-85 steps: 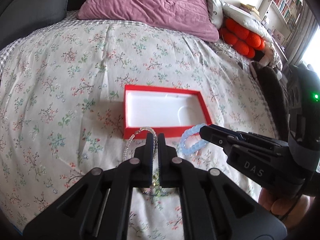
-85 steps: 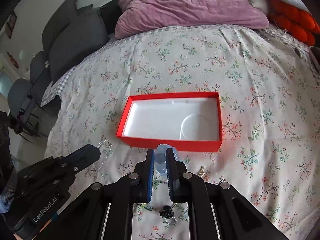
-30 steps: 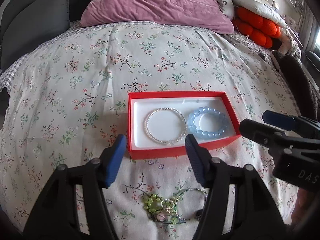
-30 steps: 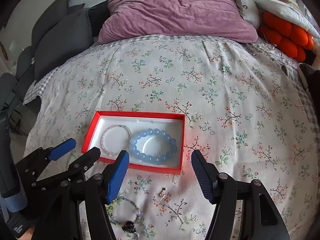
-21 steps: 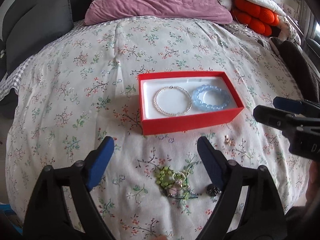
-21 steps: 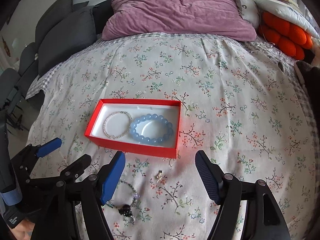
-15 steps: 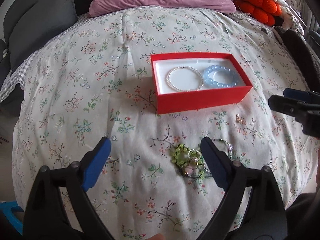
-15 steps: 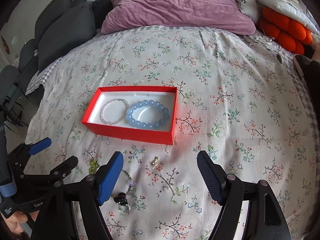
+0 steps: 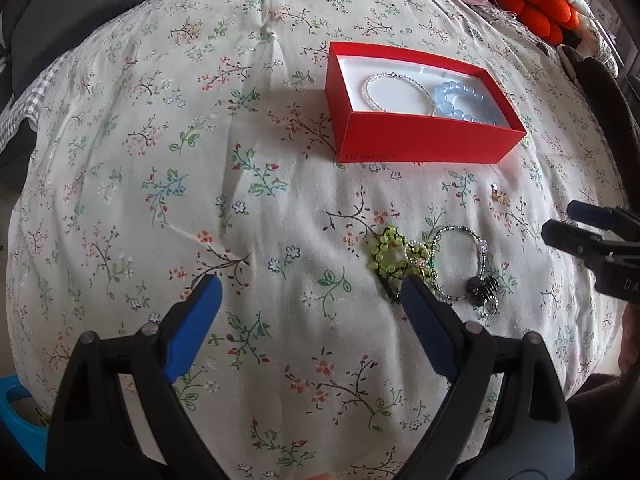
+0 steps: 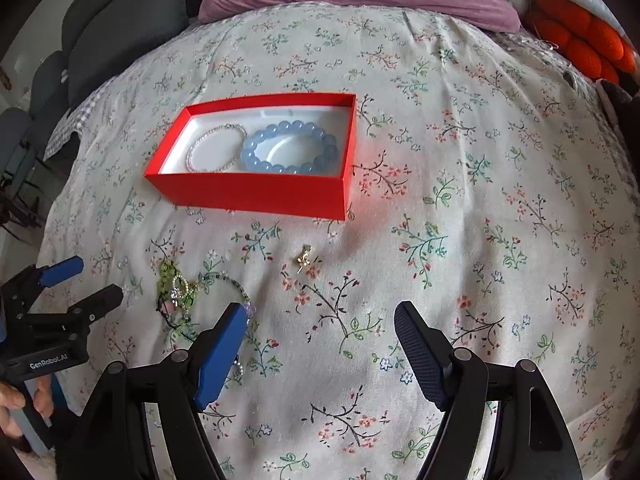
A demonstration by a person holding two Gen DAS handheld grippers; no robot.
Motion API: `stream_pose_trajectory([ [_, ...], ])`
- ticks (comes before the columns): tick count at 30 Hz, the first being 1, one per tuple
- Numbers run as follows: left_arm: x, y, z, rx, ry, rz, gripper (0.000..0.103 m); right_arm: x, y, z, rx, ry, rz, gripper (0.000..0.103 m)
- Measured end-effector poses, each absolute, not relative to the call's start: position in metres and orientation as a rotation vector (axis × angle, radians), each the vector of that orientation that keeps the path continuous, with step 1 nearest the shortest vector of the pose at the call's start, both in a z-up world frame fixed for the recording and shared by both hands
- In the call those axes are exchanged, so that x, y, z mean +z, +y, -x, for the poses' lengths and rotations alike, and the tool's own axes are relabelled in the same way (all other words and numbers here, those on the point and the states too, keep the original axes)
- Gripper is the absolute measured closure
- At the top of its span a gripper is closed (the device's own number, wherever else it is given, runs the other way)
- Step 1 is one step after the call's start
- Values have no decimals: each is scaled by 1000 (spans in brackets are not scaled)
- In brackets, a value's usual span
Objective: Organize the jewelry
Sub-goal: 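Withdraw both open grippers from the box back to the jewelry pile, then grasp the green beaded bracelet with the left gripper while the right grasps the green-silver strand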
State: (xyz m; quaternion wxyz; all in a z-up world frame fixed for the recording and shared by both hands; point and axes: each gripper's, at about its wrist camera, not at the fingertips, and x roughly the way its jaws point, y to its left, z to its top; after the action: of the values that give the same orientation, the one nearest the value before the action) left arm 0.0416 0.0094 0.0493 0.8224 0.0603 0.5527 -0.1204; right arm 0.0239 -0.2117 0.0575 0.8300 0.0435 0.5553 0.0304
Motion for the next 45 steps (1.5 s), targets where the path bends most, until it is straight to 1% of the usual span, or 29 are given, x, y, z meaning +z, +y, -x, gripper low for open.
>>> stream_pose_trajectory([
  [4, 45, 7, -46, -289, 1180, -107, 12, 44, -205, -26, 87, 1229, -102, 25],
  [6, 42, 7, -51, -305, 1189, -79, 17, 39, -202, -28, 94, 1244, -105, 25],
  [8, 40, 8, -58, -331, 1202, -36, 34, 35, -200, -31, 93, 1254, -103, 25],
  [9, 38, 9, -61, -339, 1210, -17, 38, 34, -199, -32, 93, 1258, -102, 25],
  [11, 33, 9, -67, -363, 1228, 15, 57, 32, -198, -34, 93, 1263, -104, 25],
  [13, 28, 7, -72, -396, 1243, 36, 62, 30, -196, -36, 91, 1265, -105, 25],
  [17, 22, 2, -75, -465, 1247, 42, 66, 27, -196, -38, 85, 1270, -103, 25],
  [23, 23, -5, -79, -522, 1249, 73, 66, 25, -195, -43, 81, 1276, -103, 25],
  [28, 18, -18, -78, -540, 1259, 30, 67, 25, -191, -45, 85, 1270, -99, 25],
  [30, 12, -22, -77, -526, 1263, 5, 76, 25, -190, -46, 86, 1270, -100, 25],
  [32, 10, -24, -77, -515, 1262, 2, 90, 25, -188, -47, 86, 1270, -100, 25],
  [33, 10, -25, -78, -513, 1266, 10, 93, 25, -189, -47, 86, 1269, -99, 25],
  [36, 11, -22, -77, -497, 1250, 25, 95, 24, -187, -48, 87, 1267, -96, 25],
  [37, 12, -21, -77, -496, 1247, 29, 98, 23, -186, -49, 88, 1267, -94, 25],
  [45, 45, -7, -67, -527, 1174, 73, 98, 22, -172, -57, 115, 1255, -93, 26],
])
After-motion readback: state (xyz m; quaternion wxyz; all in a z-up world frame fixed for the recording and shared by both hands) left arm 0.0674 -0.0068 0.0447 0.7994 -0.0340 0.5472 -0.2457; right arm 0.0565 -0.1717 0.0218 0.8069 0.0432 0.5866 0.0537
